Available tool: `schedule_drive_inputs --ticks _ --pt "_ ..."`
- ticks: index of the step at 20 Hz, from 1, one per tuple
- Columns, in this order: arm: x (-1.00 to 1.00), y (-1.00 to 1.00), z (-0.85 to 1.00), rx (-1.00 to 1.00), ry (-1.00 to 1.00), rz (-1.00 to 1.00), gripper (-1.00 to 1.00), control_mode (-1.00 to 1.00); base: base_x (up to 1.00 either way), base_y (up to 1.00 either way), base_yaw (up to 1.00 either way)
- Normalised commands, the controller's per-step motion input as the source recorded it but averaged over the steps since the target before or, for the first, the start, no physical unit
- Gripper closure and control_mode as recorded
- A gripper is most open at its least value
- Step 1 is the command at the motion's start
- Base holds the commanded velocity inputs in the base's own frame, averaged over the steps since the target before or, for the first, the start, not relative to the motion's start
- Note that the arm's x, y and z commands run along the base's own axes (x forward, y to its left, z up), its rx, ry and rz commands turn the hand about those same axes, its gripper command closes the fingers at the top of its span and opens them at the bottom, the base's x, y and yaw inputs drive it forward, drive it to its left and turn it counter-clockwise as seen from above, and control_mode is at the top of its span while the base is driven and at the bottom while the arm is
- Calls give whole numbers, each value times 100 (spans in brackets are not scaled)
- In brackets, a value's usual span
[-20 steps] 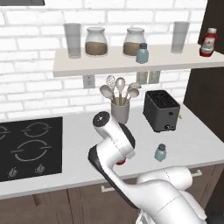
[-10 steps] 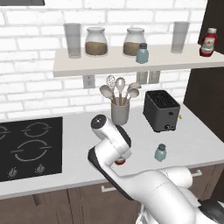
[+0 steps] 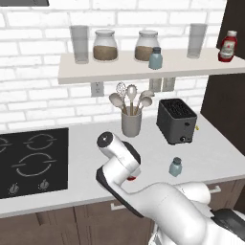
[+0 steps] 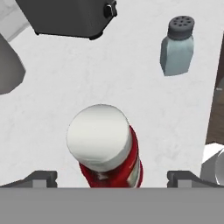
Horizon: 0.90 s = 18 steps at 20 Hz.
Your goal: Put the shaker and condiment bottle from the counter next to their counterparts in the cabinet.
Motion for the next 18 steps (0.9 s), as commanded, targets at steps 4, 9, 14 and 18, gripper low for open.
schedule_drive_inputs --ticks 4,9,14,18 --pt "24 0 -14 0 0 0 -100 -100 0 0 0" --pt "6 0 -11 0 0 0 -100 -100 0 0 0" --pt "0 0 -17 0 0 0 -100 -100 0 0 0" --pt "0 0 -14 0 0 0 100 -100 0 0 0"
